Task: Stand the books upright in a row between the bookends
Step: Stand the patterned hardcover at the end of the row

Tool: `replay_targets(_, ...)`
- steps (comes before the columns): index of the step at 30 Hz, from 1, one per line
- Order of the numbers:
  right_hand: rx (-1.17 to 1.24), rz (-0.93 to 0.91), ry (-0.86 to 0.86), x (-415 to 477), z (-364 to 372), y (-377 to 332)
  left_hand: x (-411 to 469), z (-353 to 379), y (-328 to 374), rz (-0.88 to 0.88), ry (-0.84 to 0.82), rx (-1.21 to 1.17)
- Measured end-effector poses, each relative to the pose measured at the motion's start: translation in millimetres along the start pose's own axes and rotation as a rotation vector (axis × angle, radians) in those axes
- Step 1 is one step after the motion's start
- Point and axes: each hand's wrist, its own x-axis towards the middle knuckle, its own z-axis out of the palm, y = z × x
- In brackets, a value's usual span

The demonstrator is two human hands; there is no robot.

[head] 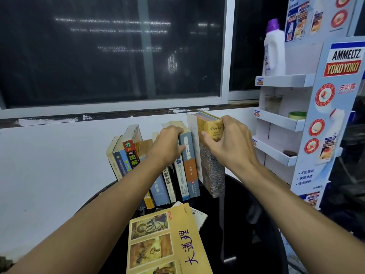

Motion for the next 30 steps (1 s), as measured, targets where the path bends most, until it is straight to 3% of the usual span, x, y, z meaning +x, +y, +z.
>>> replay_targets(10,0.066,0.067,0.075,-2.3,54.5,17.3,1.5,2.8,-4.7,0.001,0.011,-0.014)
replay_targets(30,0.027,0.131,-0.025,-13.2,100.9,48.8,3.5,5.9,-2.9,0.003,0.007,-0.059)
